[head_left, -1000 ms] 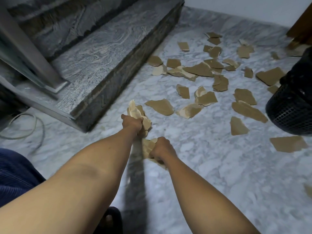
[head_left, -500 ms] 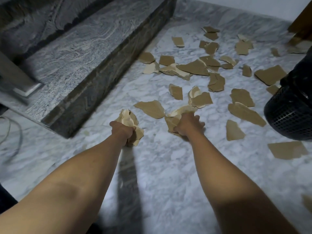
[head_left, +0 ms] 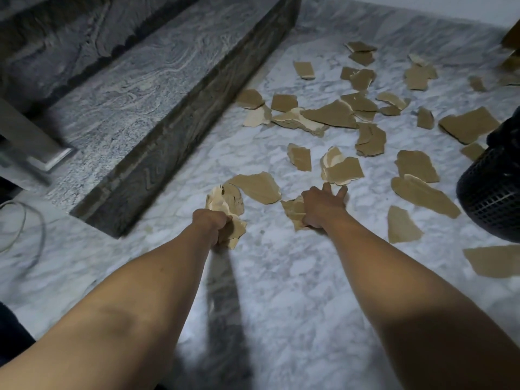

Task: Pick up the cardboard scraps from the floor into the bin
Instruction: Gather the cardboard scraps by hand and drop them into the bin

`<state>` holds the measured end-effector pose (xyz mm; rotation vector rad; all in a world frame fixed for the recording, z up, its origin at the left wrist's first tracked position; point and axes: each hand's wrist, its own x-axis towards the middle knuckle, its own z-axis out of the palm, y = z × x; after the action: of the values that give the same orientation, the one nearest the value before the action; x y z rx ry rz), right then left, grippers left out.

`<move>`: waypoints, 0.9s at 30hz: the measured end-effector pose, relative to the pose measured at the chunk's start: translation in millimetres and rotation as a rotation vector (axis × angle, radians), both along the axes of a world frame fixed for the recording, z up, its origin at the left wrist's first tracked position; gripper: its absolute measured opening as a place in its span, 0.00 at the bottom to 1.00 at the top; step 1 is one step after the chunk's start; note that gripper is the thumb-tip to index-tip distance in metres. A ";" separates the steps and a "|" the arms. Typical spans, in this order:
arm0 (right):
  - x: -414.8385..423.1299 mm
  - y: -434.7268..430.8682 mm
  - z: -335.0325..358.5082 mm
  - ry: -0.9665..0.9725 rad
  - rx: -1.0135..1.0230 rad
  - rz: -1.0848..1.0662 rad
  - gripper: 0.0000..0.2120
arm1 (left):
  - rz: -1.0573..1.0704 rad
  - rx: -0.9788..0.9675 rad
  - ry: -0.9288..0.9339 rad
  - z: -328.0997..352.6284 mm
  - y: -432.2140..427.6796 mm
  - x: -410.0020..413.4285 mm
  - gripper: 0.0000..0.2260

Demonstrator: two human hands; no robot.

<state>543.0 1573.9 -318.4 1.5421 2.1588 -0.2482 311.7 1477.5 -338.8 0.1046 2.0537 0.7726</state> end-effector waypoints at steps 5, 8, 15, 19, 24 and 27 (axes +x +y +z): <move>10.3 -31.4 -1.3 0.177 0.151 -0.060 0.18 | 0.037 0.053 0.003 3.4 -8.0 6.9 0.19; 24.2 -49.2 -0.2 0.298 0.142 -0.168 0.21 | -0.042 0.098 0.130 3.9 -18.7 19.2 0.18; 97.6 -32.7 11.1 0.704 -0.040 -0.785 0.30 | -0.366 0.295 0.237 15.0 -2.4 38.3 0.20; 137.8 -26.1 15.0 0.533 0.055 -0.965 0.35 | -0.526 0.352 0.275 16.8 25.3 50.3 0.19; 158.1 -31.8 4.1 0.436 0.050 -1.026 0.31 | -0.760 0.045 0.652 16.9 66.1 56.9 0.23; 156.4 -25.1 -0.5 0.400 0.064 -0.983 0.31 | -0.882 -0.104 0.773 19.8 83.8 56.3 0.31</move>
<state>699.4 1548.8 -318.9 2.6605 1.4600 -0.8569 368.0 1561.4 -318.9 1.3181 2.3831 0.0414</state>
